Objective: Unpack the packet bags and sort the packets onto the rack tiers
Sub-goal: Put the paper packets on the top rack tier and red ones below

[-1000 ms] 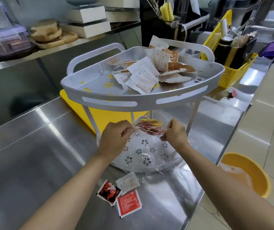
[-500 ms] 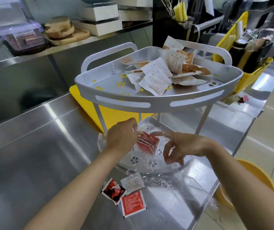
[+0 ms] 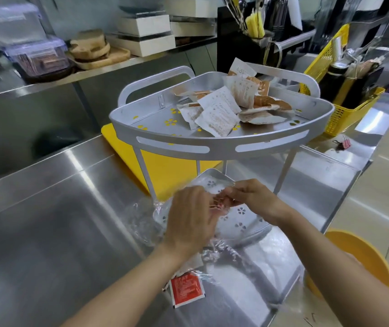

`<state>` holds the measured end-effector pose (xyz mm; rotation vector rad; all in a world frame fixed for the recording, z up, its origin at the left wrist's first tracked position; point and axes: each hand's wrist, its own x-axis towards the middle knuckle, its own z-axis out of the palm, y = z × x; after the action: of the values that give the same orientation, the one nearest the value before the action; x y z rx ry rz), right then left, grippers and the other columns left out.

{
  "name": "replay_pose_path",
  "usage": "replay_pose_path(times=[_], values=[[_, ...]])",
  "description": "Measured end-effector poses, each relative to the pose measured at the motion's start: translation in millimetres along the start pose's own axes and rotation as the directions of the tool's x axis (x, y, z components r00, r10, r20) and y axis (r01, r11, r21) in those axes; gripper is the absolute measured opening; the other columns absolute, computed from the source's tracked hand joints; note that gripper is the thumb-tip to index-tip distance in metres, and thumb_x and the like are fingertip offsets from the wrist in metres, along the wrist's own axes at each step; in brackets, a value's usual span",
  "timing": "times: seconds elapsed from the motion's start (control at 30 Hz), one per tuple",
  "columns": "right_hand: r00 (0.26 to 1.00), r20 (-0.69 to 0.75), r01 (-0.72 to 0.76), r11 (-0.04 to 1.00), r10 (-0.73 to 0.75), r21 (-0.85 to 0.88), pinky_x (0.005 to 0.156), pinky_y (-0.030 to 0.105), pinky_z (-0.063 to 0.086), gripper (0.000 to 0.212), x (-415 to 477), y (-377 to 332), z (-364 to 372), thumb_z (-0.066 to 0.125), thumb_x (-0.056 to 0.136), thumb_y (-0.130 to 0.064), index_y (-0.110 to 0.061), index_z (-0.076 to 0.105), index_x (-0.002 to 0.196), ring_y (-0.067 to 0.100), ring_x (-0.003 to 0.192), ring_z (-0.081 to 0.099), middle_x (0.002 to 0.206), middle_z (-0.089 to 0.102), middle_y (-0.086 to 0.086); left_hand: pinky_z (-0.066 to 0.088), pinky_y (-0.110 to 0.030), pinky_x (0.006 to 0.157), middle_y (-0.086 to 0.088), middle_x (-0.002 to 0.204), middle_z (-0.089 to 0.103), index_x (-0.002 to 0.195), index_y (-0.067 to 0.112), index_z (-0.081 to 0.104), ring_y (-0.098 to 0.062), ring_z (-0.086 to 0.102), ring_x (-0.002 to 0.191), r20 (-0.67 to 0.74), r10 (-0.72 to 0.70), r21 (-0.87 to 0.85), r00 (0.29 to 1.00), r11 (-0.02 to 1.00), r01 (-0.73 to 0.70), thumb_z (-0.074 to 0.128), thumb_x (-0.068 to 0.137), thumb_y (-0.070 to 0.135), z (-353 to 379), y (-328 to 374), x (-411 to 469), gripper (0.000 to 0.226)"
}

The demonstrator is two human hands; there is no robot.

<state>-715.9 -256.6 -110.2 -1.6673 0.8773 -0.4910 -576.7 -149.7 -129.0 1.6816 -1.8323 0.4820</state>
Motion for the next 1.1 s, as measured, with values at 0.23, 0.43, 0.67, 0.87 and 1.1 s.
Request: replay_pose_path(times=[0.23, 0.43, 0.67, 0.87, 1.1], values=[[0.999, 0.036, -0.001, 0.998, 0.004, -0.061, 0.064, 0.025, 0.047, 0.018, -9, 11, -3, 0.078, 0.068, -0.006, 0.007, 0.067, 0.067, 0.013, 0.061, 0.058, 0.06, 0.064, 0.005, 0.039, -0.036, 0.071, -0.009, 0.105, 0.049, 0.113, 0.013, 0.054, -0.029, 0.051, 0.092, 0.355, -0.347, 0.208, 0.868, 0.935, 0.289, 0.067, 0.069, 0.058, -14, -10, 15, 0.064], [0.987, -0.162, -0.041, 0.981, 0.011, -0.188, 0.064, 0.039, 0.051, 0.029, 1, 5, -6, 0.081, 0.066, -0.011, -0.015, 0.056, 0.051, 0.024, 0.061, 0.058, 0.062, 0.062, 0.016, 0.028, -0.036, 0.082, 0.001, 0.083, 0.049, 0.091, 0.014, 0.052, -0.025, 0.048, 0.087, 0.544, -0.341, 0.314, 0.767, 0.93, 0.191, 0.062, 0.076, 0.024, -25, -15, 30, 0.021], [0.987, -0.16, -0.02, 0.981, -0.011, -0.192, 0.053, 0.023, 0.044, 0.034, -4, -4, -14, 0.077, 0.072, -0.013, 0.014, 0.055, 0.073, 0.014, 0.057, 0.05, 0.059, 0.055, 0.008, 0.038, -0.024, 0.053, -0.005, 0.081, 0.065, 0.074, 0.02, 0.047, -0.024, 0.065, 0.073, 0.76, -0.498, 0.066, 0.419, 0.7, 0.711, 0.055, 0.079, 0.003, -50, -44, 37, 0.02], [0.988, -0.031, 0.106, 0.824, -0.148, -0.556, 0.05, 0.015, 0.034, 0.038, -7, -18, -1, 0.078, 0.071, -0.019, -0.029, 0.042, 0.064, 0.019, 0.067, 0.047, 0.071, 0.042, -0.011, 0.028, -0.032, 0.05, -0.003, 0.069, 0.046, 0.106, 0.012, 0.03, -0.019, 0.045, 0.058, 0.567, -0.498, -0.016, 0.656, 0.79, 0.613, 0.043, 0.09, 0.014, -65, -22, 33, 0.021], [0.971, 0.095, 0.216, 0.63, -0.221, -0.746, 0.075, 0.036, 0.044, 0.023, -10, -24, -1, 0.066, 0.081, -0.03, -0.007, 0.065, 0.085, 0.028, 0.092, 0.058, 0.095, 0.051, 0.004, 0.039, -0.03, 0.057, -0.007, 0.085, 0.057, 0.074, 0.012, 0.048, -0.028, 0.057, 0.079, 0.671, -0.45, 0.301, 0.589, 0.892, 0.338, 0.055, 0.081, 0.012, -63, -39, 33, 0.009]])
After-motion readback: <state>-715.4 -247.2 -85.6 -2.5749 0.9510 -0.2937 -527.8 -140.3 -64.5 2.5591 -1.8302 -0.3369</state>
